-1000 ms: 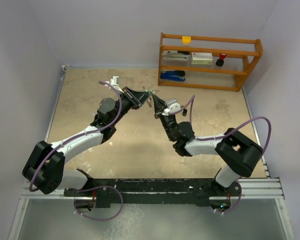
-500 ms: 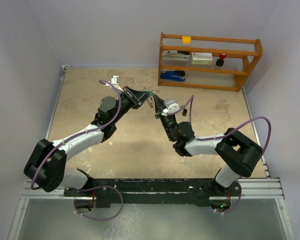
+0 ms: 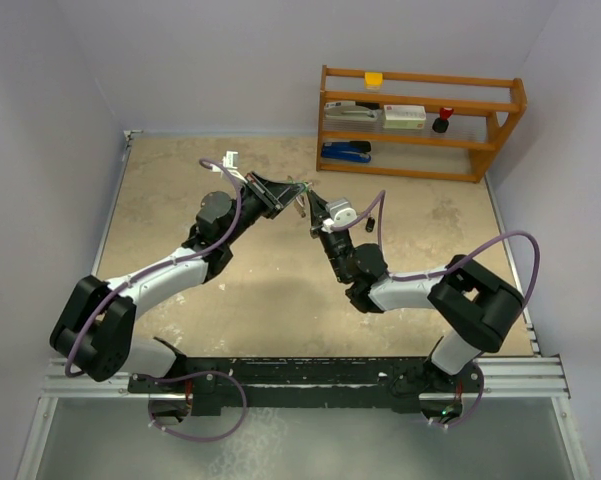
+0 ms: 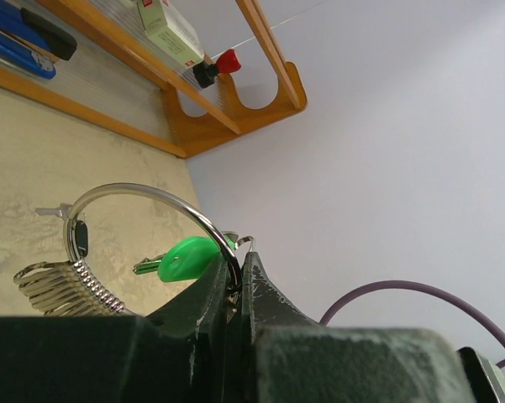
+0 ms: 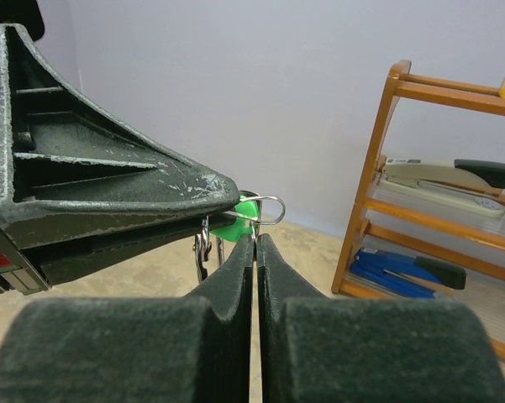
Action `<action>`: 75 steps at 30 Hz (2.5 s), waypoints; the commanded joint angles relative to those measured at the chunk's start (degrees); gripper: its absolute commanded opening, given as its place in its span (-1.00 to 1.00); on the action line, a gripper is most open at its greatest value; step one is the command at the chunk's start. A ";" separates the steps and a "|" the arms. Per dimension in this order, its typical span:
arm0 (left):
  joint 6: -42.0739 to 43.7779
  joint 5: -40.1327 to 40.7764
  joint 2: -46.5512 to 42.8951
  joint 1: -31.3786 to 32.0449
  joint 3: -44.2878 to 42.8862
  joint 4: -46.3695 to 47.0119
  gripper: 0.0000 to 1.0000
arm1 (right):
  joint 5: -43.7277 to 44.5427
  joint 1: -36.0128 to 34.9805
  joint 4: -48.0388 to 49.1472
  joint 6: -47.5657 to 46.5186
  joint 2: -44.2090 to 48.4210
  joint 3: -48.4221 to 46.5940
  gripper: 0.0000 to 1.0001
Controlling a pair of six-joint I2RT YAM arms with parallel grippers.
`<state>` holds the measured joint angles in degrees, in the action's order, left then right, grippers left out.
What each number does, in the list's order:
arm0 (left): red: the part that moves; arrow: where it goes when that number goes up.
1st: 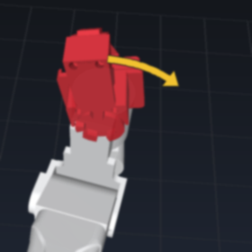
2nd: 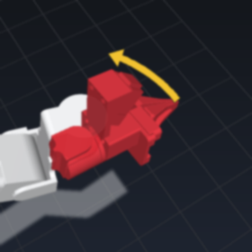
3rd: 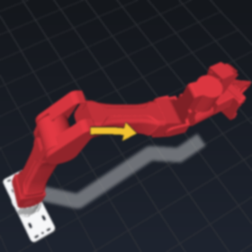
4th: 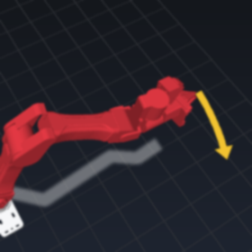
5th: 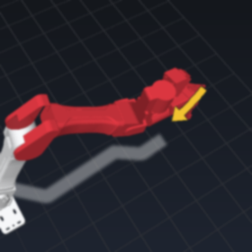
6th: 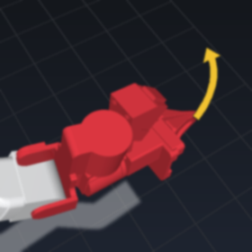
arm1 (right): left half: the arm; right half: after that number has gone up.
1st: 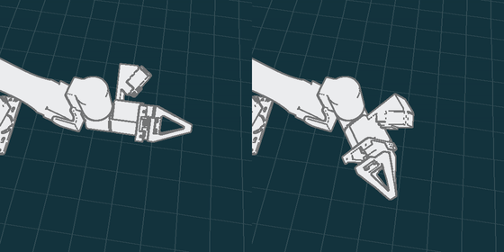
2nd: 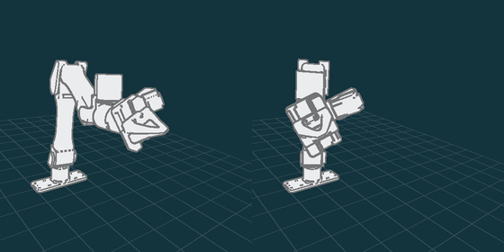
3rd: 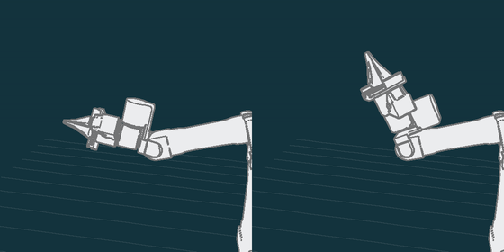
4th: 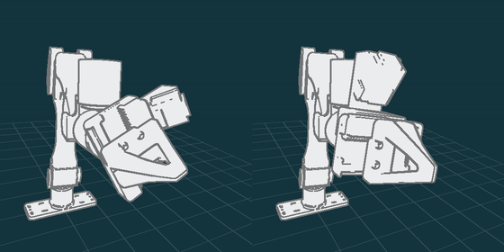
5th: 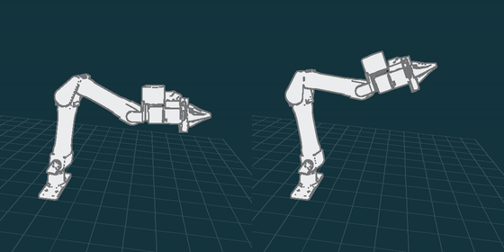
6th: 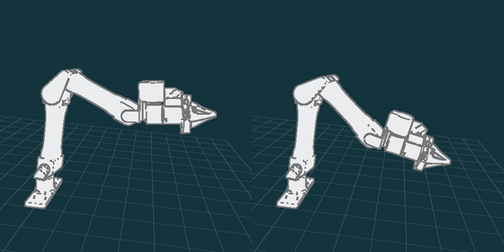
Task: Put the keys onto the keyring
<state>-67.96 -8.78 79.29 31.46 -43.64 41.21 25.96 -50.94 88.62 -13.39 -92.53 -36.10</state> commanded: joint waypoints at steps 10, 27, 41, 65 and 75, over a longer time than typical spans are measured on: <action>-1.21 -1.73 0.60 -1.10 -0.66 2.19 -1.00 | 3.90 0.75 12.07 -3.30 0.09 -2.59 -1.00; -2.15 -3.59 0.77 -1.14 -0.17 2.67 -1.00 | 4.57 1.60 12.08 -4.65 0.18 -3.94 -1.00; -2.58 -4.21 0.95 -1.21 0.46 2.66 -1.00 | 4.67 2.53 12.06 -5.51 0.76 -4.42 -1.00; -3.88 -5.61 1.92 -1.64 1.09 2.95 -1.00 | 4.13 4.88 11.93 -6.26 1.96 -4.07 -1.00; -6.37 -7.61 3.88 -1.67 1.35 6.41 -1.00 | 3.76 5.95 11.87 -6.11 1.59 -4.68 -1.00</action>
<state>-73.01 -12.82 82.72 30.37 -43.51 45.93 24.38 -48.38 87.94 -17.58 -93.38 -37.39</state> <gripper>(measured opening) 0.031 0.008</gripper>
